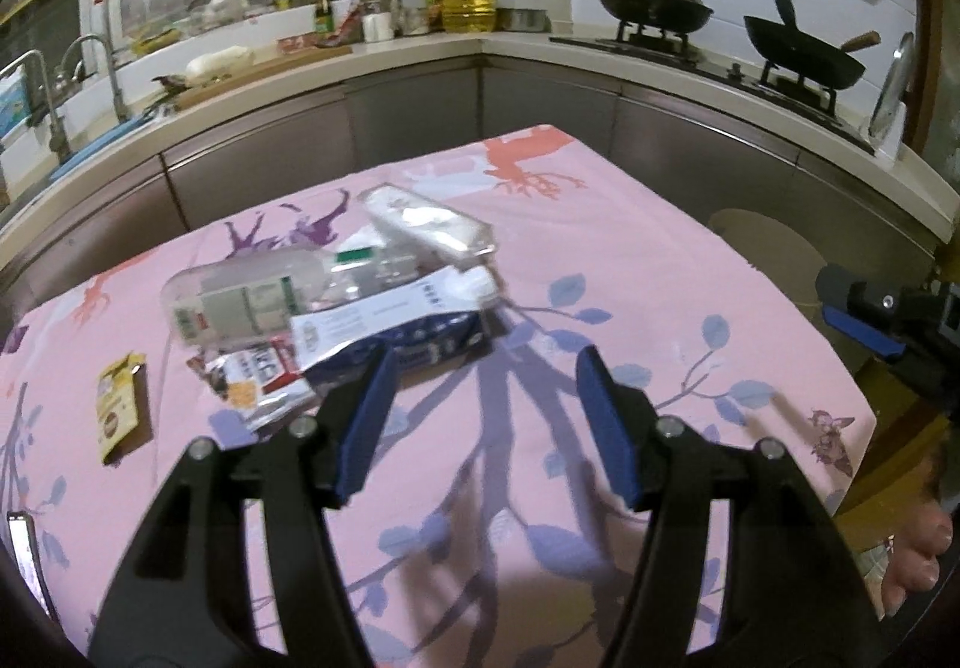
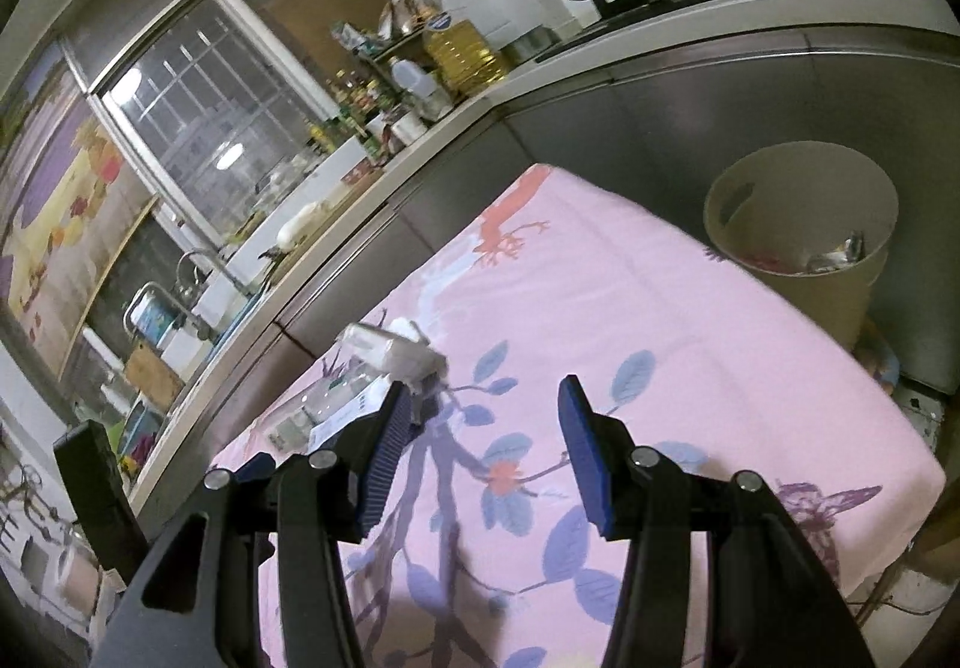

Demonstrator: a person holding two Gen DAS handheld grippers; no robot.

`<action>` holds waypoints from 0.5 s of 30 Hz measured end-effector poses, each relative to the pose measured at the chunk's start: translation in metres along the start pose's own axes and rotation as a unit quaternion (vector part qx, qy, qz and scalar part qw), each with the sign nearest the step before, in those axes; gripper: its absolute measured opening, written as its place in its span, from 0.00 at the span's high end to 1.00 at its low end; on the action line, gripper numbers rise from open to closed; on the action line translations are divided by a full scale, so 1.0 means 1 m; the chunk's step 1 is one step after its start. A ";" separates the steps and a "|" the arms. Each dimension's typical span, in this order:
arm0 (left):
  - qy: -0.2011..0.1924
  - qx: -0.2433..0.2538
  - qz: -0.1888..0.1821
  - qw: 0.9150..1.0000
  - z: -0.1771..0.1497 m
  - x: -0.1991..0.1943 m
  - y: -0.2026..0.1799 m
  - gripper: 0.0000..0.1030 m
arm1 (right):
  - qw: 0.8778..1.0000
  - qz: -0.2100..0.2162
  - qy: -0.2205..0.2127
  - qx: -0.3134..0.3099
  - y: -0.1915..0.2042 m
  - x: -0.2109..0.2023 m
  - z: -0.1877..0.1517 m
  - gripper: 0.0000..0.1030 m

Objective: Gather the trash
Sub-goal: 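Move both tools back over the table toward the remaining trash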

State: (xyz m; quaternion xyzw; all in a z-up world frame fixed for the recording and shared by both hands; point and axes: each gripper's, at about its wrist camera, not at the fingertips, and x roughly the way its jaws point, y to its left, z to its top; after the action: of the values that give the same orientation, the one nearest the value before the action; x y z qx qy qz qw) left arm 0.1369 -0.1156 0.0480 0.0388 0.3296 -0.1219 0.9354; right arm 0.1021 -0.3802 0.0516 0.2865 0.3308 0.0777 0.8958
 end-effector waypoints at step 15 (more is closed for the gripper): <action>0.007 -0.039 0.030 0.999 -0.016 -0.002 0.046 0.42 | 0.999 0.016 0.032 -0.031 0.036 0.020 -0.014 0.52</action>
State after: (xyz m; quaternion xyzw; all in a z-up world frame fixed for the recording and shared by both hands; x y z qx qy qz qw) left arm 0.1376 -0.0679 0.0363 0.0128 0.3389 -0.0803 0.9373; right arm 0.1100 -0.3374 0.0518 0.2607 0.3524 0.1115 0.8919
